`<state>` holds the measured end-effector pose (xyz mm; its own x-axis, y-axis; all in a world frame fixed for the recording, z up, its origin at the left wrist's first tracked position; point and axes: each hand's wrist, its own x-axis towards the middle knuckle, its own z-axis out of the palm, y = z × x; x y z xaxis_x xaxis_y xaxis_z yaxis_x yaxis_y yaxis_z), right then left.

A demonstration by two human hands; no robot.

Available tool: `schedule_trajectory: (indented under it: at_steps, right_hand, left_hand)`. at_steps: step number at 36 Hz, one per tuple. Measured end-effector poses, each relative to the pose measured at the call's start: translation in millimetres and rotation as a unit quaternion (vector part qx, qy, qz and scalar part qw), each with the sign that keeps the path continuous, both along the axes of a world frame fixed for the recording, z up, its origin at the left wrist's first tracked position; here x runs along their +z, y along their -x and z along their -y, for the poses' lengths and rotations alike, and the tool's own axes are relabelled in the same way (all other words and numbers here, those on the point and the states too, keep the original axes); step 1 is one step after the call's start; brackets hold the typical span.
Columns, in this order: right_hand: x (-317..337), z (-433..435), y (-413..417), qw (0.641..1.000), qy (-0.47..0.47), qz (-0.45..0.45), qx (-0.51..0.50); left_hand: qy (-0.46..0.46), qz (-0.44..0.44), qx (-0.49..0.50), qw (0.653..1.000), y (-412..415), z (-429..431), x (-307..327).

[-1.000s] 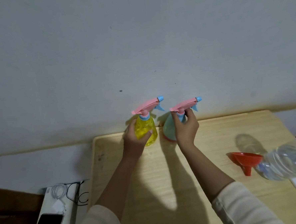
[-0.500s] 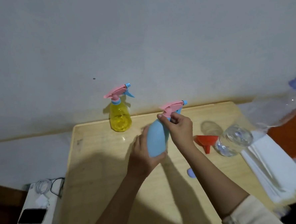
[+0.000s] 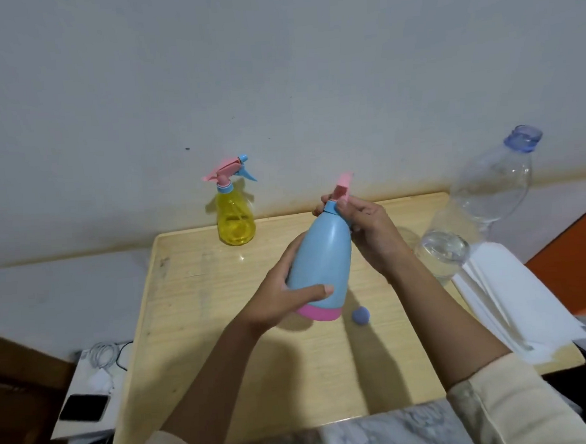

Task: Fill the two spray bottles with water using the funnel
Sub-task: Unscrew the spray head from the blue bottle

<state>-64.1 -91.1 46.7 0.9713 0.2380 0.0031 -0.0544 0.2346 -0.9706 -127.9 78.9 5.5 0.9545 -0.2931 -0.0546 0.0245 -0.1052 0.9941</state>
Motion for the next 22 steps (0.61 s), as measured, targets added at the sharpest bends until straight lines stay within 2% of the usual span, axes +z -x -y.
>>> schedule_trajectory:
  at_steps: [2, 4, 6, 8, 10, 12, 14, 16, 18, 20, 22]
  right_hand:
    - [2, 2, 4, 0.995, -0.069, -0.03, 0.07]
    - [2, 2, 8, 0.986, -0.111, -0.069, 0.1]
    - [2, -3, 13, 0.989, -0.08, -0.083, 0.089]
    - [1, -15, 17, 0.997, 0.005, -0.081, 0.001]
    - [1, -29, 22, 0.986, 0.067, -0.07, -0.138]
    - [1, -38, 24, 0.963, 0.065, -0.058, -0.256]
    - [4, -40, 25, 0.949, 0.027, -0.06, -0.309]
    - [6, -37, 26, 0.958, -0.016, -0.06, -0.28]
    - [7, -34, 28, 0.979, -0.066, -0.043, -0.187]
    - [8, -31, 28, 0.985, -0.119, -0.033, -0.117]
    - [11, -32, 24, 0.986, -0.125, -0.029, -0.109]
  left_hand:
    - [0.02, 0.005, -0.001, 1.0, 4, -1, 0]
    - [0.006, 0.01, 0.01, 1.0, 8, -1, -1]
    - [-0.019, 0.01, 0.02, 1.0, 12, 0, -1]
    - [-0.048, 0.016, 0.023, 0.998, 15, 2, 1]
    - [-0.078, 0.025, 0.028, 0.996, 16, 4, 3]
    - [-0.099, 0.038, 0.034, 0.994, 16, 4, 7]
    - [-0.108, 0.048, 0.038, 0.992, 16, 4, 10]
    - [-0.106, 0.055, 0.04, 0.992, 16, 2, 13]
    - [-0.095, 0.061, 0.043, 0.993, 16, 0, 16]
    - [-0.087, 0.063, 0.05, 0.993, 15, -2, 17]
    - [-0.084, 0.061, 0.059, 0.993, 15, -4, 18]
